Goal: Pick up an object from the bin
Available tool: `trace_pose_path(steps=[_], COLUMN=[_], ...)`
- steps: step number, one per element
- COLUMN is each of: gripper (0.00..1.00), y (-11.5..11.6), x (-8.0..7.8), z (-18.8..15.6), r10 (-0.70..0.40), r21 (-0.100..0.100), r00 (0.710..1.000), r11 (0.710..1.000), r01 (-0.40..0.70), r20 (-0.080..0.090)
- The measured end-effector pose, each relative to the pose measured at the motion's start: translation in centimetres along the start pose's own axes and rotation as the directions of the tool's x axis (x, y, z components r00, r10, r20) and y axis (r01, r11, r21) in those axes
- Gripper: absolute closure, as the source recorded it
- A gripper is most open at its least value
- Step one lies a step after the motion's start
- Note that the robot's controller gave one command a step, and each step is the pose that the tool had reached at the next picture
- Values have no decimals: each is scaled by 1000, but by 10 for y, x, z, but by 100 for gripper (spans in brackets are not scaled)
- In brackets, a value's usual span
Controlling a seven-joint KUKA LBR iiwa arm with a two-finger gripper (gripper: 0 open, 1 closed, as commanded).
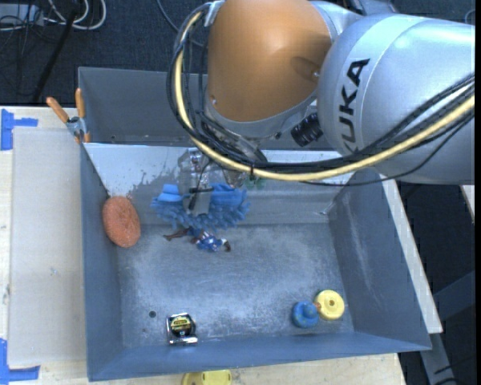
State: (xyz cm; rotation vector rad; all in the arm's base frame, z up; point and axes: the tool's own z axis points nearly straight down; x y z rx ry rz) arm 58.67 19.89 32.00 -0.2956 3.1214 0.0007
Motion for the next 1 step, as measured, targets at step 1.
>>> trace_pose_path(steps=[1], gripper=[100], y=[-9], x=[7], z=[23], r10=[-18], r21=[-1], r00=[1000], r11=[1000], r01=[18], r20=[-11])
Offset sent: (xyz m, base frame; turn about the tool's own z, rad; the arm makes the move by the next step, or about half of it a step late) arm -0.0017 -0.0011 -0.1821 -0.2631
